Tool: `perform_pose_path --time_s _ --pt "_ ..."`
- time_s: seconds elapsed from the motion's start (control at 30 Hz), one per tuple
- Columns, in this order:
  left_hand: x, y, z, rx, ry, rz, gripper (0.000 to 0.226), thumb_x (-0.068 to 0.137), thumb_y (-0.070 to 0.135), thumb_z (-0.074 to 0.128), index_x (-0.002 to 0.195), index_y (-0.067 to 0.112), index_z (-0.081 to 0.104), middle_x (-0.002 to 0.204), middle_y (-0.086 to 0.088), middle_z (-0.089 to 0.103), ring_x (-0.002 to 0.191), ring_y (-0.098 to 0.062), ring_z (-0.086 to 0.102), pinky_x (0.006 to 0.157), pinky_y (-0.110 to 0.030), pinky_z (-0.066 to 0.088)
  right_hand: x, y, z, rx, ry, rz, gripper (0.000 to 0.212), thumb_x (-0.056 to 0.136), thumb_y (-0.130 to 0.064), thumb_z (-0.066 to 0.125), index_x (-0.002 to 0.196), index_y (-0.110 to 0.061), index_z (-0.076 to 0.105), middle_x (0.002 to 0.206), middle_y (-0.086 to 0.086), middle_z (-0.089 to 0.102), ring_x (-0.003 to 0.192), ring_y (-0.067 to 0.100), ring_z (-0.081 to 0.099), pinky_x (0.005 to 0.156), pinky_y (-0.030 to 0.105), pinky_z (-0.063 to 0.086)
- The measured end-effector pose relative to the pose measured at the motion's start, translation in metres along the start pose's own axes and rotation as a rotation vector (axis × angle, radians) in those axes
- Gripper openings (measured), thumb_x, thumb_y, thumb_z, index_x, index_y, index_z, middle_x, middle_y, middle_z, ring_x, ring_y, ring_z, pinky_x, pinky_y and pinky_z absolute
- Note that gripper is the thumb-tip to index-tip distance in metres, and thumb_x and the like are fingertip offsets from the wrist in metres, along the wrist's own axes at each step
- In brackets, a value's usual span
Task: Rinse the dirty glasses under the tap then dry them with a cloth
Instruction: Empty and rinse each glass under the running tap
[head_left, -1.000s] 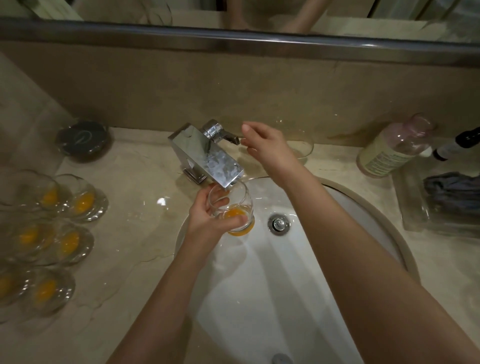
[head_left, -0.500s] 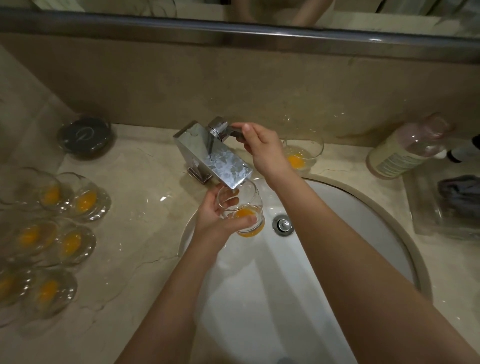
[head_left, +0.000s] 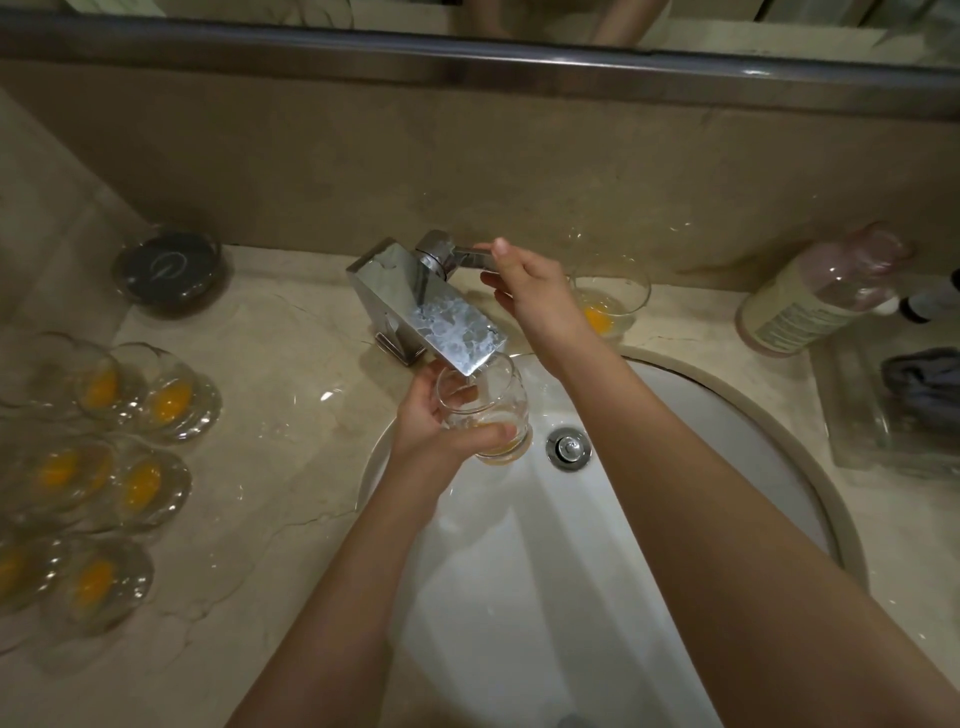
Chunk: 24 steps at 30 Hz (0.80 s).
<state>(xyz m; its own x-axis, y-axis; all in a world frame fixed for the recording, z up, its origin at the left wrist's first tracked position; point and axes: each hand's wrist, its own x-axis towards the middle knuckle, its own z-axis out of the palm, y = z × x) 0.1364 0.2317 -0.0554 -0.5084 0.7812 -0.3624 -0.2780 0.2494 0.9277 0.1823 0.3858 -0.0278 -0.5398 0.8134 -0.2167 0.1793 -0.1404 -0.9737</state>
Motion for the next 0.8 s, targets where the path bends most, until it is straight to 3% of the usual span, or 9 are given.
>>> perform_pose_path --time_s 0.07,0.23,0.33,0.43,0.57,0.67,0.73,0.8 --pt "0.001 -0.001 -0.001 0.003 -0.003 -0.004 0.082 0.036 0.024 0.085 0.114 0.021 0.059 0.114 -0.01 0.068 0.101 -0.017 0.067 0.08 -0.028 0.055 -0.011 0.004 -0.001 0.022 0.043 0.009 0.042 0.102 -0.037 0.043 0.13 -0.01 0.058 0.126 0.003 0.062 0.119 0.016 0.058 0.107 0.036 0.043" --pt "0.001 0.001 0.0 0.024 -0.009 0.01 0.081 0.047 0.004 0.081 0.123 0.013 0.054 0.107 -0.005 0.067 0.094 -0.015 0.068 0.077 -0.026 0.055 -0.06 0.032 -0.011 0.064 0.086 0.045 0.039 0.101 -0.039 0.044 0.129 -0.016 0.059 0.125 -0.003 0.062 0.118 0.011 0.058 0.107 0.033 0.042" --pt "0.003 0.001 0.001 0.045 -0.01 0.023 0.083 0.045 0.008 0.084 0.122 0.013 0.054 0.111 -0.006 0.068 0.099 -0.019 0.069 0.081 -0.031 0.055 -0.084 0.048 -0.012 0.174 0.065 0.123 0.037 0.102 -0.037 0.043 0.122 -0.014 0.064 0.121 0.004 0.068 0.113 0.016 0.063 0.102 0.033 0.047" --pt "0.005 0.0 0.004 0.034 -0.023 0.032 0.091 0.038 0.019 0.086 0.123 0.015 0.055 0.114 -0.002 0.068 0.101 -0.015 0.069 0.081 -0.028 0.055 -0.098 0.058 -0.01 0.357 -0.03 0.254 0.039 0.103 -0.043 0.035 0.113 -0.024 0.068 0.114 0.002 0.072 0.105 0.015 0.068 0.091 0.032 0.053" --pt "0.01 -0.006 0.006 0.014 -0.055 0.022 0.095 0.034 0.026 0.085 0.123 0.019 0.055 0.118 -0.009 0.067 0.104 -0.023 0.069 0.083 -0.037 0.057 -0.103 0.068 -0.012 0.676 -0.151 0.478 0.055 0.098 -0.056 0.033 0.13 -0.018 0.058 0.128 0.014 0.064 0.115 0.033 0.063 0.084 0.041 0.058" --pt "0.011 -0.01 0.002 0.017 -0.09 0.015 0.099 0.036 0.027 0.087 0.129 0.024 0.053 0.125 -0.009 0.064 0.113 -0.026 0.064 0.096 -0.045 0.053 -0.109 0.076 -0.013 0.859 -0.086 0.473 0.043 0.097 -0.04 0.047 0.126 -0.01 0.058 0.134 0.022 0.057 0.119 0.041 0.058 0.077 0.042 0.06" --pt "0.009 -0.008 0.0 0.167 -0.073 0.064 0.096 0.041 0.031 0.089 0.129 0.026 0.054 0.125 0.0 0.062 0.116 -0.016 0.06 0.095 -0.032 0.052 -0.113 0.085 -0.016 0.875 -0.039 0.413 0.032 0.096 -0.03 0.051 0.121 -0.012 0.061 0.137 0.02 0.054 0.115 0.039 0.06 0.075 0.04 0.06" --pt "0.008 -0.006 -0.005 0.359 -0.02 0.16 0.076 0.048 0.029 0.091 0.116 0.028 0.059 0.121 0.009 0.058 0.11 -0.002 0.056 0.082 -0.018 0.047 -0.114 0.093 -0.019 0.818 0.012 0.354 0.027 0.101 -0.025 0.047 0.12 -0.015 0.063 0.139 0.018 0.052 0.104 0.032 0.065 0.075 0.039 0.059"
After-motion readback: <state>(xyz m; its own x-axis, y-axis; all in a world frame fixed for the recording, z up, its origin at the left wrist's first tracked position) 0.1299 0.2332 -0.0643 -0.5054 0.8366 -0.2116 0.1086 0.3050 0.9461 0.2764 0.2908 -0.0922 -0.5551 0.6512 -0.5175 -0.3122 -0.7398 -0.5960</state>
